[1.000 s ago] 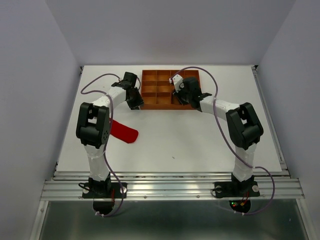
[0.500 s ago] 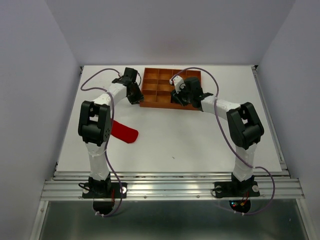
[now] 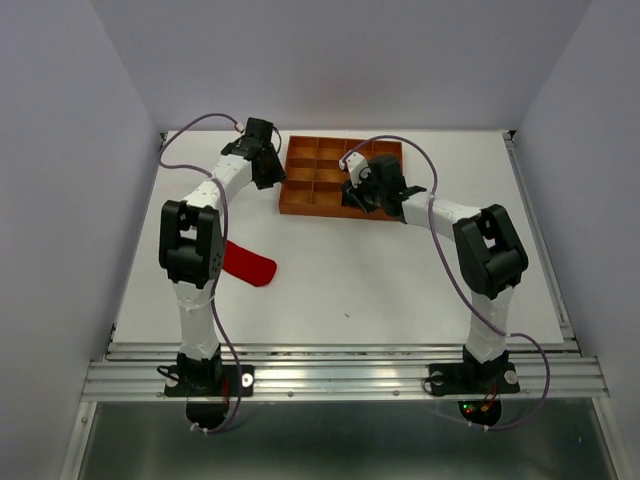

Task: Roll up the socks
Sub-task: Place the rolled socks into the container

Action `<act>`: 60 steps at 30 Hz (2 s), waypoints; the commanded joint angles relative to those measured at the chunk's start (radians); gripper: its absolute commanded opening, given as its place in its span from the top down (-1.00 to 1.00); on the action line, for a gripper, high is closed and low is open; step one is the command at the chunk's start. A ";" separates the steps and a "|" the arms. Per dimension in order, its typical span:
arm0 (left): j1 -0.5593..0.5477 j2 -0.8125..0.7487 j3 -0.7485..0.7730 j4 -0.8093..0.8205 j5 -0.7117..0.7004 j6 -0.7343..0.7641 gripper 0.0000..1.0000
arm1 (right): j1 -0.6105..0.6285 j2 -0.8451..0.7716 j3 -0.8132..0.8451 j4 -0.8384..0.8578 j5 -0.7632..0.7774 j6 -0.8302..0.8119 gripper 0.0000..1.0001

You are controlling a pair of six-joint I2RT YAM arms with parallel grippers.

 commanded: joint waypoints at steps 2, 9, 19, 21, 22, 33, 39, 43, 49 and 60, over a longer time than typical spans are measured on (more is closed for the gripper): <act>0.006 0.052 0.069 0.038 0.026 0.095 0.13 | -0.005 0.031 -0.009 -0.079 -0.024 0.014 0.99; 0.004 0.107 0.084 0.046 0.049 0.112 0.16 | -0.015 0.047 -0.003 -0.082 -0.019 0.029 0.99; -0.005 0.167 0.077 0.059 0.081 0.132 0.57 | -0.033 0.089 0.003 -0.111 -0.095 0.061 0.99; -0.007 0.167 0.072 0.064 0.076 0.138 0.72 | -0.033 0.100 0.013 -0.128 -0.105 0.055 0.99; -0.008 0.165 0.066 0.070 0.073 0.141 0.78 | -0.042 0.112 0.022 -0.139 -0.108 0.054 0.99; -0.008 0.162 0.068 0.086 0.076 0.165 1.00 | -0.051 0.179 0.073 -0.245 -0.102 0.041 0.99; -0.008 0.158 0.066 0.092 0.084 0.167 1.00 | -0.051 0.238 0.122 -0.326 -0.116 0.023 0.99; -0.008 0.159 0.063 0.095 0.089 0.168 1.00 | -0.051 0.258 0.137 -0.366 -0.082 0.031 0.99; -0.008 0.162 0.063 0.096 0.089 0.170 1.00 | -0.051 0.212 0.097 -0.305 -0.030 0.095 0.66; -0.008 0.158 0.054 0.095 0.081 0.159 1.00 | -0.051 0.025 0.034 -0.190 -0.042 0.167 -0.17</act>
